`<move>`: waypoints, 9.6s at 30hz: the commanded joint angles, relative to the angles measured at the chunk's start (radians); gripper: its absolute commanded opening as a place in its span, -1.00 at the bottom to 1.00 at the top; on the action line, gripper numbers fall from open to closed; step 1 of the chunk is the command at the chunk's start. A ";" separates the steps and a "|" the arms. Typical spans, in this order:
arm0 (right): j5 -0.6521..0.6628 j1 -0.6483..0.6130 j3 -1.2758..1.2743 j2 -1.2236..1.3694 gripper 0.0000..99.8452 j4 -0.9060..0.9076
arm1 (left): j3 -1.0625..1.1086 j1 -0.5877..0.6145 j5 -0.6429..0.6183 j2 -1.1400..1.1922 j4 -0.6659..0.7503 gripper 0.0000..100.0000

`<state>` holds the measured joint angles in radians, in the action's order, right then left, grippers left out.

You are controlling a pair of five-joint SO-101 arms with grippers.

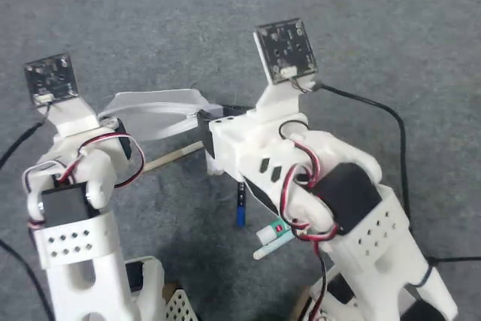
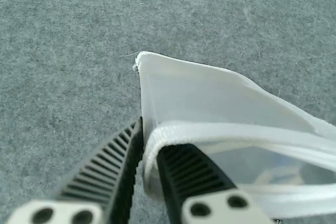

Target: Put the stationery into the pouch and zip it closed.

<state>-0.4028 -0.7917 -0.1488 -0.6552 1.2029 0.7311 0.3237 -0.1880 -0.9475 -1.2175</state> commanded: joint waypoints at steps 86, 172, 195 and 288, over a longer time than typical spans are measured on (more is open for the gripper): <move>0.623 -0.113 -1.037 0.429 -0.71 -2.261 | -0.022 -0.017 -0.049 -0.005 0.040 -0.98; 0.068 0.237 0.509 1.288 -0.99 0.110 | -0.031 0.118 -0.051 -0.006 0.037 -0.98; 0.068 0.180 0.522 0.889 -0.99 0.407 | -0.031 0.118 -0.049 -0.006 0.038 -0.98; 0.068 -0.047 0.075 -0.119 -0.99 -0.357 | -0.030 0.044 -0.051 -0.005 0.035 -0.98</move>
<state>-0.3276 -0.8393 -0.0368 -0.6767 0.8608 0.7327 0.3713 -0.2263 -0.9475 -1.2144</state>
